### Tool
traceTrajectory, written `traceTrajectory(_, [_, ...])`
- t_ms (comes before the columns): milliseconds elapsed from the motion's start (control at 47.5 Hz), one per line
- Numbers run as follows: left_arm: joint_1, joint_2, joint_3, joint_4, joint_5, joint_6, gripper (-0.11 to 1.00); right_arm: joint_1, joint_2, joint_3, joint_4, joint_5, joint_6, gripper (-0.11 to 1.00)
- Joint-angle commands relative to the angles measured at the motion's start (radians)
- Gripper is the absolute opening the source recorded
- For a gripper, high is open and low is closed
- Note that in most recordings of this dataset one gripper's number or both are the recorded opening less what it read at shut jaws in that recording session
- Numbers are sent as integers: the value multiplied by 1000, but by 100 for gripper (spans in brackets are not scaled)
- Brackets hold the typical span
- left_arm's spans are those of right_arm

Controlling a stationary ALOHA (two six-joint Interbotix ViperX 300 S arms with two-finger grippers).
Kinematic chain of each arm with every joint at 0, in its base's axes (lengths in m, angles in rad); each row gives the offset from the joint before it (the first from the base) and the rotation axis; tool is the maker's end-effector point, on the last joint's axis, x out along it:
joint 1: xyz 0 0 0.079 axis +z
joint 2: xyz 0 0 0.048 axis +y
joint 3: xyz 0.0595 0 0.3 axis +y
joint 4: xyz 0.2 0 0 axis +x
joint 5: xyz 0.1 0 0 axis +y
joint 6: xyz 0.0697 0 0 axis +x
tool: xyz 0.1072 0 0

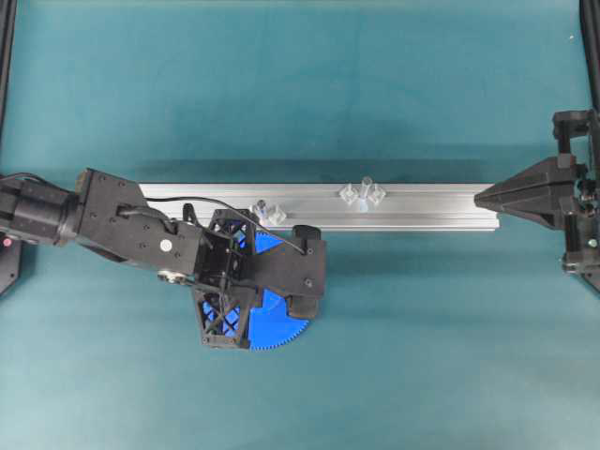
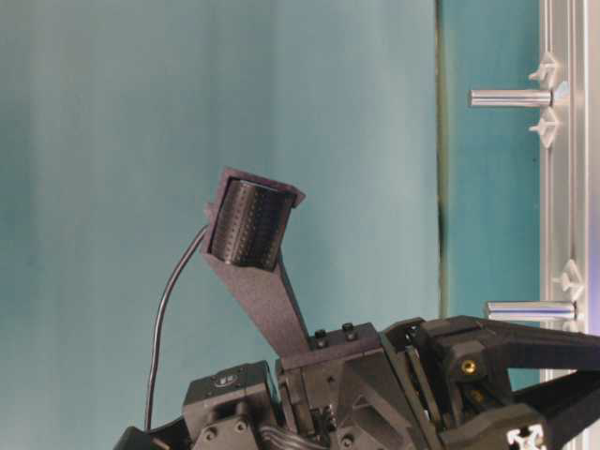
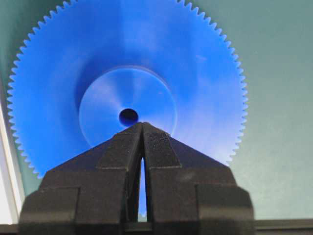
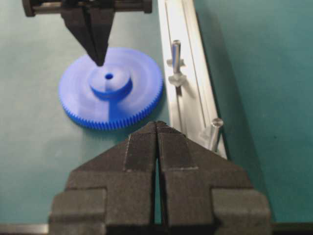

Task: Insert the large gear onto the shaft.
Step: 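Lower the open left gripper down around the gear hub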

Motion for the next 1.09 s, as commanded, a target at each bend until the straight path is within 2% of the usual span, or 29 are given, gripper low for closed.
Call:
traceTrajectory(0, [-5, -12, -21, 3, 3, 2, 1, -2, 5, -15, 2, -6, 9, 0])
traceTrajectory(526, [18, -5, -21, 11, -2, 6, 1, -2, 2, -12, 3, -8, 9, 0])
traceTrajectory(968, [20, 3, -28, 11, -44, 41, 1, -3, 2, -3, 3, -12, 11, 0])
traceTrajectory(1073, [20, 2, -28, 11, -49, 43, 6, -2, 2, -3, 3, -12, 11, 0])
